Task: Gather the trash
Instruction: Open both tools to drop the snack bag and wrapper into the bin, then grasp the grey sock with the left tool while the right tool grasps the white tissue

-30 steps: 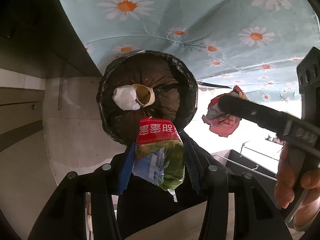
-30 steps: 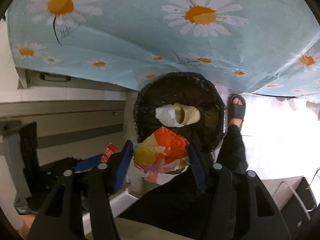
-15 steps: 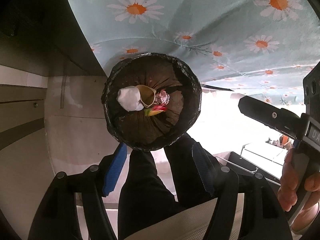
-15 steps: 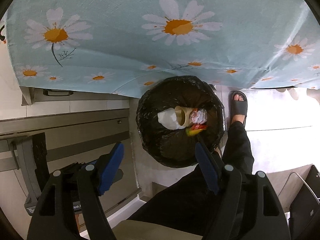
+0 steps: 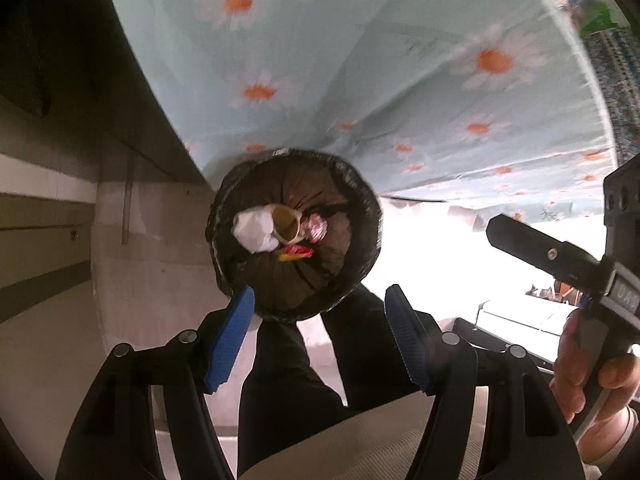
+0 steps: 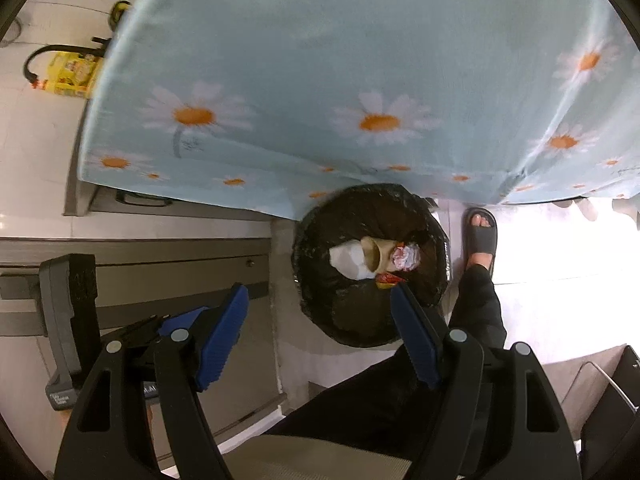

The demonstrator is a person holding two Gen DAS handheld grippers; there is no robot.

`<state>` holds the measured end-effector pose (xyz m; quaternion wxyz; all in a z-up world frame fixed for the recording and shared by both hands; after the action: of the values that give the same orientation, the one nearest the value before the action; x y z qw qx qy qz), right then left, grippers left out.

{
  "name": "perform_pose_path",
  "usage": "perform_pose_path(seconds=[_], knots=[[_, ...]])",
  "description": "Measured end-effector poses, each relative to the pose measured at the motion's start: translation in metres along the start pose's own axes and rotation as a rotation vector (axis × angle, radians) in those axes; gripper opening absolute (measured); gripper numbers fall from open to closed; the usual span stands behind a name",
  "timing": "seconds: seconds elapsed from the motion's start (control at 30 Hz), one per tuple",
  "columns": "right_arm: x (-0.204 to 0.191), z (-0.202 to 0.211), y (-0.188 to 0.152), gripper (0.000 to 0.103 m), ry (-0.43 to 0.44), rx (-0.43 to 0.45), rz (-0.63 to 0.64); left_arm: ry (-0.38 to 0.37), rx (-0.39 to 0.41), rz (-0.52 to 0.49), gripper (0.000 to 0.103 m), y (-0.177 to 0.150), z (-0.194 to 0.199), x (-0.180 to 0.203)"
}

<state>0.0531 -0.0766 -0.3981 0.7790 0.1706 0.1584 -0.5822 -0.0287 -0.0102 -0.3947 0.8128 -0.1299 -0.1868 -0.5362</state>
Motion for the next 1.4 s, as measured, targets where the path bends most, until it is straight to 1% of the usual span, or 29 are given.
perform_pose_path(seconds=[0.1, 0.23, 0.5, 0.63, 0.73, 0.83, 0.97, 1.07, 1.23, 1.33, 1.4], knots=[[-0.007, 0.022, 0.003, 0.073, -0.005, 0.048, 0.037, -0.011, 0.035, -0.032, 0.066, 0.005, 0.018, 0.011], [-0.019, 0.051, 0.007, 0.073, 0.025, 0.107, 0.067, -0.016, 0.079, -0.072, 0.066, 0.011, 0.042, 0.025], [-0.040, 0.117, 0.022, 0.073, -0.003, 0.293, 0.170, -0.025, 0.173, -0.212, 0.066, 0.027, 0.092, 0.071], [-0.039, 0.157, 0.038, 0.073, -0.021, 0.392, 0.188, -0.027, 0.224, -0.260, 0.066, 0.041, 0.114, 0.092], [-0.033, 0.182, 0.053, 0.073, -0.038, 0.447, 0.192, -0.027, 0.259, -0.288, 0.066, 0.055, 0.130, 0.105], [-0.023, 0.202, 0.070, 0.073, -0.048, 0.484, 0.187, -0.022, 0.296, -0.306, 0.066, 0.073, 0.145, 0.118], [-0.009, 0.221, 0.097, 0.073, -0.056, 0.521, 0.185, -0.024, 0.335, -0.316, 0.066, 0.100, 0.158, 0.135], [0.006, 0.237, 0.122, 0.073, -0.060, 0.540, 0.181, -0.025, 0.349, -0.324, 0.066, 0.121, 0.162, 0.153], [0.023, 0.253, 0.158, 0.073, -0.038, 0.539, 0.187, -0.015, 0.363, -0.340, 0.066, 0.153, 0.159, 0.184], [0.032, 0.252, 0.181, 0.073, -0.024, 0.523, 0.195, -0.009, 0.359, -0.337, 0.066, 0.175, 0.152, 0.203], [0.037, 0.251, 0.196, 0.073, -0.012, 0.512, 0.205, -0.016, 0.374, -0.323, 0.066, 0.191, 0.151, 0.214]])
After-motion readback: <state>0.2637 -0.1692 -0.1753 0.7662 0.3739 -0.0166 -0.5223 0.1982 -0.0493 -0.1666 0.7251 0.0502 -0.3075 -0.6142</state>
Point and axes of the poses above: each gripper's, at about its wrist camera, not at the fingertips, and z roughly against the way its jaws point, x to its right, y to its top, the point moved 10 cm from there along -z, roughly the way its jaws point, and after that the axes turned 7 degrees about -y, right-handed, at the moved point
